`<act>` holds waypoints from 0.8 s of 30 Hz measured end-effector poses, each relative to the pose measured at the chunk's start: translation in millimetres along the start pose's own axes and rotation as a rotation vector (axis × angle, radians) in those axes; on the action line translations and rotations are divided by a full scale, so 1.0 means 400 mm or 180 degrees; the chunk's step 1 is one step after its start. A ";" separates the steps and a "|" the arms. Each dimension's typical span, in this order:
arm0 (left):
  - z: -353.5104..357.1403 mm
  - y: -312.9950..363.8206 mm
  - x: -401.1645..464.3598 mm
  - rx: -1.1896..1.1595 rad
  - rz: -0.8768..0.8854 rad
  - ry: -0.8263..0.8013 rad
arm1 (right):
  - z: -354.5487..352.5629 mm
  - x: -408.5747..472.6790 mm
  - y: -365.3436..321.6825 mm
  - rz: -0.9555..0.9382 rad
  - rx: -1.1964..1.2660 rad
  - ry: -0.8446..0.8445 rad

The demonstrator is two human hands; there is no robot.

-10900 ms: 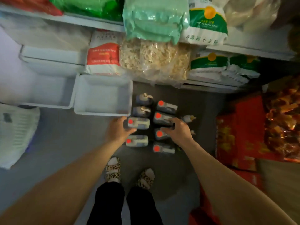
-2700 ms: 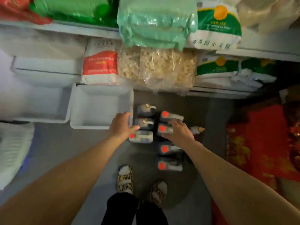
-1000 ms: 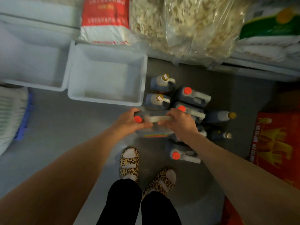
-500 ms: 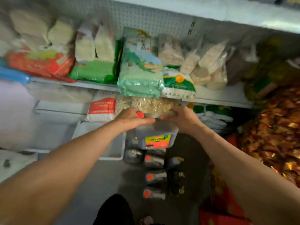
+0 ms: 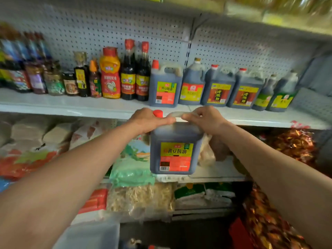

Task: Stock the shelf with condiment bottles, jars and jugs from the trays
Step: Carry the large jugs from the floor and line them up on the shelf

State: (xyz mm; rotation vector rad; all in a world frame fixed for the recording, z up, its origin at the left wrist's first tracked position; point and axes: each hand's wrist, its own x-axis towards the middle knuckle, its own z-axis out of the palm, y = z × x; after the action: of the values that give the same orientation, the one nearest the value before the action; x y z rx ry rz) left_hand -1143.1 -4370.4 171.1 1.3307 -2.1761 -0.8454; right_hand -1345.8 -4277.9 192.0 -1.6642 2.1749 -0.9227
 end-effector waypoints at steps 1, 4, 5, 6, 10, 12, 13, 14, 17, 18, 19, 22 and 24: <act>-0.019 0.017 0.033 0.0024 0.0041 -0.0004 | -0.021 0.033 -0.014 -0.0001 0.0000 0.0011; -0.069 0.046 0.144 -0.0044 0.0207 -0.0026 | -0.062 0.131 -0.047 0.0050 0.0085 0.0059; -0.082 0.056 0.178 -0.0113 0.0261 -0.0015 | -0.071 0.164 -0.055 0.0071 0.0196 0.0091; -0.092 0.065 0.212 -0.0156 0.0315 0.0005 | -0.078 0.196 -0.062 0.0088 0.0322 0.0129; -0.128 0.079 0.346 -0.0206 0.0555 0.0028 | -0.095 0.317 -0.070 0.0026 0.0543 0.0251; -0.143 0.074 0.402 -0.0140 0.0791 -0.0086 | -0.089 0.373 -0.069 0.0037 0.0541 0.0321; -0.147 0.071 0.423 -0.0151 0.0911 -0.0174 | -0.083 0.399 -0.065 0.0067 0.0567 0.0373; -0.149 0.065 0.443 -0.0236 0.0981 -0.0250 | -0.077 0.423 -0.064 0.0087 0.0596 0.0420; -0.144 0.047 0.483 -0.0454 0.0941 -0.0268 | -0.060 0.485 -0.062 0.0029 0.0655 0.0407; -0.138 0.043 0.492 -0.0458 0.0915 -0.0164 | -0.055 0.501 -0.063 -0.0013 0.0688 0.0388; -0.133 0.039 0.503 -0.0486 0.0881 -0.0070 | -0.050 0.516 -0.061 -0.0049 0.0715 0.0375; -0.113 0.030 0.523 -0.0633 0.0781 0.0221 | -0.027 0.559 -0.045 -0.0246 0.0789 0.0278; -0.098 0.024 0.536 -0.0683 0.0689 0.0337 | -0.010 0.590 -0.028 -0.0441 0.0820 0.0207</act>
State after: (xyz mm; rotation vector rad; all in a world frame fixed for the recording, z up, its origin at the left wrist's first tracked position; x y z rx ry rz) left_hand -1216.4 -4570.2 218.3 0.9933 -2.0377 -0.8741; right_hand -1413.9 -4498.1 243.2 -1.6941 1.9010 -1.2522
